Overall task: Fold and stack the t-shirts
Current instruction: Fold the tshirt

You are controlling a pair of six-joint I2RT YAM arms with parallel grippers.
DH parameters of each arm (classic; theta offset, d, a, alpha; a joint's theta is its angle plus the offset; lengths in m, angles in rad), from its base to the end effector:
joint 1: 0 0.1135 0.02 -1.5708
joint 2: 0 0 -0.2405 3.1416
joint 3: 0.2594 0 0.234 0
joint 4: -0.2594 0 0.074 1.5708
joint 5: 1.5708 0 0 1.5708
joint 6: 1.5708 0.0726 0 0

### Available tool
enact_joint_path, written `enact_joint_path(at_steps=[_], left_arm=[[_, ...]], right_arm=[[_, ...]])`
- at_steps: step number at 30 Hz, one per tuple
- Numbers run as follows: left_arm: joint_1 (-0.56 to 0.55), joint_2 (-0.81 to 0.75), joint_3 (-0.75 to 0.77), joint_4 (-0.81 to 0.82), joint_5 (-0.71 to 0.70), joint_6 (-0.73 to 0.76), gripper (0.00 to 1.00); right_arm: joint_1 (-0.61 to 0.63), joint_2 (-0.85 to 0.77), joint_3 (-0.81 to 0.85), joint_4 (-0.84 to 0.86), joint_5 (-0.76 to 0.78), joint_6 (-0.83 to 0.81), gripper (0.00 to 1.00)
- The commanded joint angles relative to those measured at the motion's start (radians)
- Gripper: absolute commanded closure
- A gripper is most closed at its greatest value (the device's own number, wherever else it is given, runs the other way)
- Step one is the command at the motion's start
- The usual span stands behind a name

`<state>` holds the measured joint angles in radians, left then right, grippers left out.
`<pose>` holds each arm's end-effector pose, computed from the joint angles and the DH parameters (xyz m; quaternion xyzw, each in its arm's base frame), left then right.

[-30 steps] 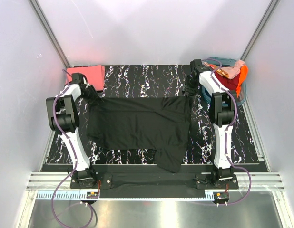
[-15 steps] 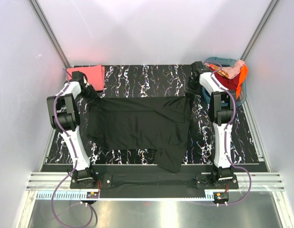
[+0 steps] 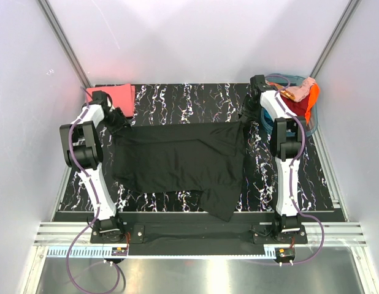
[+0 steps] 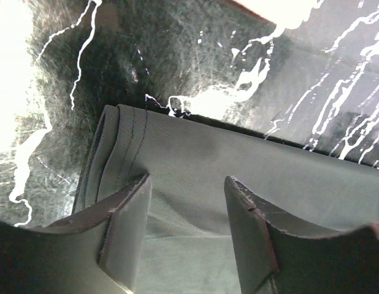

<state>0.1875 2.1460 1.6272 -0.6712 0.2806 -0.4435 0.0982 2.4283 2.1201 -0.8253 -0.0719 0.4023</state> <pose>0.4266 0.0605 0.1218 -0.2765 0.9325 -0.1601 0.1683 0.4947 0.0540 0.1268 0.1401 0.9655 0.0877 0.2013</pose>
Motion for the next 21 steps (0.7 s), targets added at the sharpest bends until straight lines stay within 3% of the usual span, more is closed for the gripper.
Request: enact_joint_path(at_steps=[1, 6, 9, 13, 17, 21], left_arm=[[0.004, -0.087, 0.006, 0.019, 0.015, 0.022, 0.41], [0.001, -0.188, -0.036, 0.042, 0.063, -0.006, 0.39], [-0.006, -0.297, -0.096, 0.045, 0.022, -0.017, 0.42], [-0.011, -0.475, -0.316, 0.038, -0.053, -0.030, 0.44], [-0.017, -0.656, -0.517, 0.029, -0.057, -0.031, 0.44], [-0.043, -0.793, -0.694, 0.016, -0.050, -0.050, 0.46]], right_arm=[[-0.005, -0.086, 0.041, -0.070, -0.012, -0.022, 0.50], [0.027, -0.225, -0.061, -0.127, 0.006, -0.049, 0.43], [0.086, -0.356, -0.187, -0.120, -0.012, -0.062, 0.42], [0.210, -0.527, -0.343, -0.098, -0.069, -0.086, 0.37], [0.296, -0.589, -0.510, -0.031, -0.160, -0.037, 0.37], [0.362, -0.594, -0.568, -0.012, -0.267, -0.022, 0.41]])
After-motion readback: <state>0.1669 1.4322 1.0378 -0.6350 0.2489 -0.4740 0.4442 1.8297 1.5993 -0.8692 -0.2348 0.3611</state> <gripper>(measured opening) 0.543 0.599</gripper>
